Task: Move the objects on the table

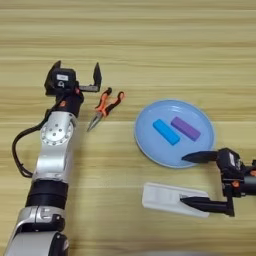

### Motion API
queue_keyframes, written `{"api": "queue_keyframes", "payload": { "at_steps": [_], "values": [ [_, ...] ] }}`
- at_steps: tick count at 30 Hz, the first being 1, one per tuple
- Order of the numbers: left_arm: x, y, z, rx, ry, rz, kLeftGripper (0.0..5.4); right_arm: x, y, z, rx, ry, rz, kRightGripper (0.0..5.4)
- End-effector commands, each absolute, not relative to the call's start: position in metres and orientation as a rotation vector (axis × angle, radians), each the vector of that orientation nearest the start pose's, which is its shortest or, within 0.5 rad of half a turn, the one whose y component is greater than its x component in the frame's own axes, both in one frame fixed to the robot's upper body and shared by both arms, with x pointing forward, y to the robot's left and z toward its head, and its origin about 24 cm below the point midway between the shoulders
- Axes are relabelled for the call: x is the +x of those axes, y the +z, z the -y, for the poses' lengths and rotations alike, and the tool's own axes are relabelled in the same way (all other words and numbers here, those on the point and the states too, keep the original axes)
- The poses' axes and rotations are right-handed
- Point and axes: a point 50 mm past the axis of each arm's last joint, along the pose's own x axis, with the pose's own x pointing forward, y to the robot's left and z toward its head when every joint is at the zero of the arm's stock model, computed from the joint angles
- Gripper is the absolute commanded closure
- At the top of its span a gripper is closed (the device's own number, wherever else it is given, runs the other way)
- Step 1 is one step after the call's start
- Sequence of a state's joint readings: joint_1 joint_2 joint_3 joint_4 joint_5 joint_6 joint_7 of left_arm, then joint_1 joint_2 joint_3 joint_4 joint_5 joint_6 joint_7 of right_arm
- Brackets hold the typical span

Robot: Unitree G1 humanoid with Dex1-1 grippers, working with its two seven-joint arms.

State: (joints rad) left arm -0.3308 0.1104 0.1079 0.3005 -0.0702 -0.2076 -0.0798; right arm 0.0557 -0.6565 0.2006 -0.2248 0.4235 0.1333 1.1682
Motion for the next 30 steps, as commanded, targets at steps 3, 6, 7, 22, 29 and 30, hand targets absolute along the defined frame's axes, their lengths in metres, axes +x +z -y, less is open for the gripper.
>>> {"api": "queue_keyframes", "payload": {
  "at_steps": [3, 6, 7, 22, 29, 30],
  "values": [
    [0.313, 0.081, -0.171, 0.027, -0.050, 0.225, 0.00, 0.197, 0.093, 0.164, -0.126, 1.432, -0.129, 0.04],
    [0.313, 0.081, -0.171, 0.026, -0.050, 0.224, 0.00, 0.200, 0.105, 0.163, -0.107, 1.406, -0.071, 0.04],
    [0.313, 0.081, -0.171, 0.026, -0.051, 0.224, 0.00, 0.202, 0.108, 0.163, -0.100, 1.392, -0.052, 0.04],
    [0.313, 0.082, -0.170, 0.020, -0.052, 0.234, 0.00, 0.236, 0.125, 0.160, -0.188, 1.050, 0.018, 0.04],
    [0.314, 0.083, -0.169, 0.018, -0.053, 0.237, 0.00, 0.245, 0.124, 0.161, -0.226, 0.917, -0.119, 0.04],
    [0.314, 0.083, -0.169, 0.018, -0.053, 0.237, 0.00, 0.248, 0.124, 0.161, -0.208, 0.888, -0.140, 0.04]
  ]
}}
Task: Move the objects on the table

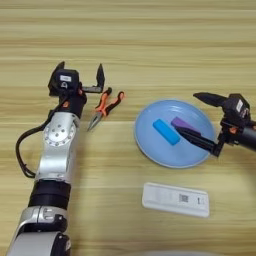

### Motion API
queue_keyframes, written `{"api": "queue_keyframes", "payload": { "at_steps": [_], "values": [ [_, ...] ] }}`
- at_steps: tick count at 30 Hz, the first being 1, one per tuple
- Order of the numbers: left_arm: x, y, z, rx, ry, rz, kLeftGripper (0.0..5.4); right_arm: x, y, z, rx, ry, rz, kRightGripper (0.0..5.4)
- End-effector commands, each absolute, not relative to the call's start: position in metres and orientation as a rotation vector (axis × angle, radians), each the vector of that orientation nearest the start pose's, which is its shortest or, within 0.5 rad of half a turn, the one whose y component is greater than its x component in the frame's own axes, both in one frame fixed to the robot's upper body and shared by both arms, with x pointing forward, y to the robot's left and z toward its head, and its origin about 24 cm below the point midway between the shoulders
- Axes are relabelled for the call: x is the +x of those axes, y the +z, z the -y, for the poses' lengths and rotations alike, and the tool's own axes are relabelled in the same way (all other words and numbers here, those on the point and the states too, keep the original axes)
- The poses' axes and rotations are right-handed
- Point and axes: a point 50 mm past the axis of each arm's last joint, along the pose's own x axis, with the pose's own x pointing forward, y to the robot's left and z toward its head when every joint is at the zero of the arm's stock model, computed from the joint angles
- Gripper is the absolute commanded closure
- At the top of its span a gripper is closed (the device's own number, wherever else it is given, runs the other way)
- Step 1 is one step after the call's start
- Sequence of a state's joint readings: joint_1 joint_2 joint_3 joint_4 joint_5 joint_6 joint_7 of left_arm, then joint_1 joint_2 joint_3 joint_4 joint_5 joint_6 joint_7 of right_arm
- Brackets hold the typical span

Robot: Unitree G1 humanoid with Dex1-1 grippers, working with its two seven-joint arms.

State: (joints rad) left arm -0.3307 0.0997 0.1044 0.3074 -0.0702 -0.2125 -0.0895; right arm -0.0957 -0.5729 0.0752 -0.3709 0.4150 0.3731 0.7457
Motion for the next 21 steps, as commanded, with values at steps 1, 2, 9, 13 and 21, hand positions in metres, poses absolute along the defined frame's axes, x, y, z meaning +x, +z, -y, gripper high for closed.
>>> {"api": "queue_keyframes", "payload": {
  "at_steps": [1, 2, 9, 13, 21],
  "values": [
    [0.314, 0.083, -0.169, 0.017, -0.054, 0.237, 0.00, 0.250, 0.125, 0.160, -0.188, 0.872, -0.162, 0.04],
    [0.313, 0.083, -0.169, 0.017, -0.054, 0.237, 0.00, 0.250, 0.126, 0.158, -0.175, 0.864, -0.177, 0.04],
    [0.314, 0.083, -0.169, 0.016, -0.051, 0.236, 0.00, 0.247, 0.124, 0.143, -0.134, 0.828, -0.262, 0.04],
    [0.313, 0.083, -0.168, 0.014, -0.050, 0.236, 0.00, 0.240, 0.120, 0.135, -0.145, 0.836, -0.295, 0.04],
    [0.312, 0.084, -0.168, 0.010, -0.046, 0.240, 0.00, 0.234, 0.097, 0.124, -0.171, 0.855, -0.393, 0.04]
  ]
}}
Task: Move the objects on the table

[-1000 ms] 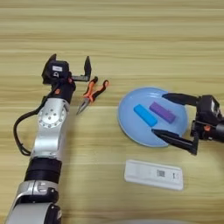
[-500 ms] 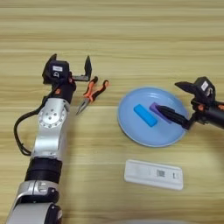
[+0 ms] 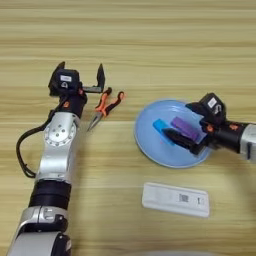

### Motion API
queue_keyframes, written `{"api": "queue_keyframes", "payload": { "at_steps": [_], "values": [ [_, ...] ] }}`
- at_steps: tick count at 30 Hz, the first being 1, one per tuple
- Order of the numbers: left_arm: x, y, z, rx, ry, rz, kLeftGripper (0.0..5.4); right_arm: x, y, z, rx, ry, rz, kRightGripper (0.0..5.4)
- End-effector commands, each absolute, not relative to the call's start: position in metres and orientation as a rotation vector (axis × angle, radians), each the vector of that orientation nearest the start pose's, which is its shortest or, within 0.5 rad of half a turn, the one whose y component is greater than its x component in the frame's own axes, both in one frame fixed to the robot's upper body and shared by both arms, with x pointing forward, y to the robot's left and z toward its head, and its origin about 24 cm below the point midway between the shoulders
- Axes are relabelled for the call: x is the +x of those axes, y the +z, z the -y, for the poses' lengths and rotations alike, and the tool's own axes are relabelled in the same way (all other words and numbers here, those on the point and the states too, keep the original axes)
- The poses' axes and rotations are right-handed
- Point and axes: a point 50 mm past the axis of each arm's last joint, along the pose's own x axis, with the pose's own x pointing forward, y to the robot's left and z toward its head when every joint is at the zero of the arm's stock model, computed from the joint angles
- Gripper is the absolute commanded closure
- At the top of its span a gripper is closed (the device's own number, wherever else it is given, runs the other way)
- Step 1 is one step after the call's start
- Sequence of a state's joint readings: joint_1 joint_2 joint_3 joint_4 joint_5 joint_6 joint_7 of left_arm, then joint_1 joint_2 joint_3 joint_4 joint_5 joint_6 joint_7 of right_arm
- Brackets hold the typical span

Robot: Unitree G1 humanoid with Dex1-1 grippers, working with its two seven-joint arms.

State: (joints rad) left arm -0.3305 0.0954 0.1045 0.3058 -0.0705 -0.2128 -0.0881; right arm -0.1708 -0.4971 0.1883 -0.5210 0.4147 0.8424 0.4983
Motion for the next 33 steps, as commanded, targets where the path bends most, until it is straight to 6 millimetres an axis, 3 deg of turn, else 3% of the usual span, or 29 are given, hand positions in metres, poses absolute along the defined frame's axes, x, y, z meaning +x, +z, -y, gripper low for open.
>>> {"api": "queue_keyframes", "payload": {
  "at_steps": [1, 14, 33],
  "values": [
    [0.312, 0.084, -0.169, 0.010, -0.046, 0.240, 0.00, 0.234, 0.094, 0.124, -0.175, 0.852, -0.402, 0.04],
    [0.313, 0.085, -0.169, 0.008, -0.047, 0.244, 0.00, 0.241, 0.069, 0.123, -0.158, 0.823, -0.481, 0.04],
    [0.312, 0.086, -0.166, 0.003, -0.053, 0.245, 0.00, 0.250, 0.056, 0.118, -0.124, 0.827, -0.540, 0.04]
  ]
}}
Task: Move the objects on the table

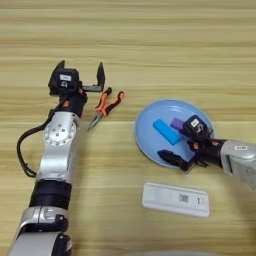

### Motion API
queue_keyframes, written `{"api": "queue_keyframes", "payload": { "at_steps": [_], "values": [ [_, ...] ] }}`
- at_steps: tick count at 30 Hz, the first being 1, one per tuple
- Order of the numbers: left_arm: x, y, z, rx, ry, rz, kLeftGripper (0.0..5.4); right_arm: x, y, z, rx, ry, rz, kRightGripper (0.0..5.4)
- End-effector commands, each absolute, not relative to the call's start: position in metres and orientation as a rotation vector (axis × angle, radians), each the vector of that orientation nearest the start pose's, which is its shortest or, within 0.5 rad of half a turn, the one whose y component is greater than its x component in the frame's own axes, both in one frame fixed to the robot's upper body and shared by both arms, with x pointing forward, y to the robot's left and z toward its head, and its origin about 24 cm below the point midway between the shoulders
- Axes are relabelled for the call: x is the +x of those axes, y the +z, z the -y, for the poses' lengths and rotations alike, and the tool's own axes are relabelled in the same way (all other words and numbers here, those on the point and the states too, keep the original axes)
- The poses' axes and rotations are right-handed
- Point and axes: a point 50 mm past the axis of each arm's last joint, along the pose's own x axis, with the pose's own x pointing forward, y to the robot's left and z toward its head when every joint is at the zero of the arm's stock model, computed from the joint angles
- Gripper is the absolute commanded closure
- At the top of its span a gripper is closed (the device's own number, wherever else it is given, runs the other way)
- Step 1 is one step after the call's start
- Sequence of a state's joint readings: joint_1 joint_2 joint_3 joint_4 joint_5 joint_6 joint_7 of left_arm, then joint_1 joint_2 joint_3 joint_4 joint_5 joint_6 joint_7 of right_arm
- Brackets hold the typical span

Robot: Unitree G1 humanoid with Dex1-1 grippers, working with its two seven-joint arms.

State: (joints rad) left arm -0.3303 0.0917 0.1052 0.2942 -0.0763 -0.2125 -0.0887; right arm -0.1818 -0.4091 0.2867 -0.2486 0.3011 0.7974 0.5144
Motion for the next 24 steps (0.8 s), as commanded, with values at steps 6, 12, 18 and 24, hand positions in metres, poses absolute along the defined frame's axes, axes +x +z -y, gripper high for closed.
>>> {"api": "queue_keyframes", "payload": {
  "at_steps": [6, 12, 18, 24],
  "values": [
    [0.312, 0.086, -0.166, 0.002, -0.054, 0.245, 0.00, 0.255, 0.053, 0.117, -0.130, 0.823, -0.550, 0.04],
    [0.312, 0.086, -0.166, 0.001, -0.055, 0.246, 0.00, 0.256, 0.049, 0.115, -0.141, 0.837, -0.571, 0.64],
    [0.312, 0.086, -0.165, -0.001, -0.057, 0.247, 0.00, 0.259, 0.046, 0.117, -0.149, 0.833, -0.581, 1.40],
    [0.312, 0.087, -0.165, 0.000, -0.056, 0.249, 0.00, 0.261, 0.045, 0.117, -0.160, 0.831, -0.580, 2.06]
  ]
}}
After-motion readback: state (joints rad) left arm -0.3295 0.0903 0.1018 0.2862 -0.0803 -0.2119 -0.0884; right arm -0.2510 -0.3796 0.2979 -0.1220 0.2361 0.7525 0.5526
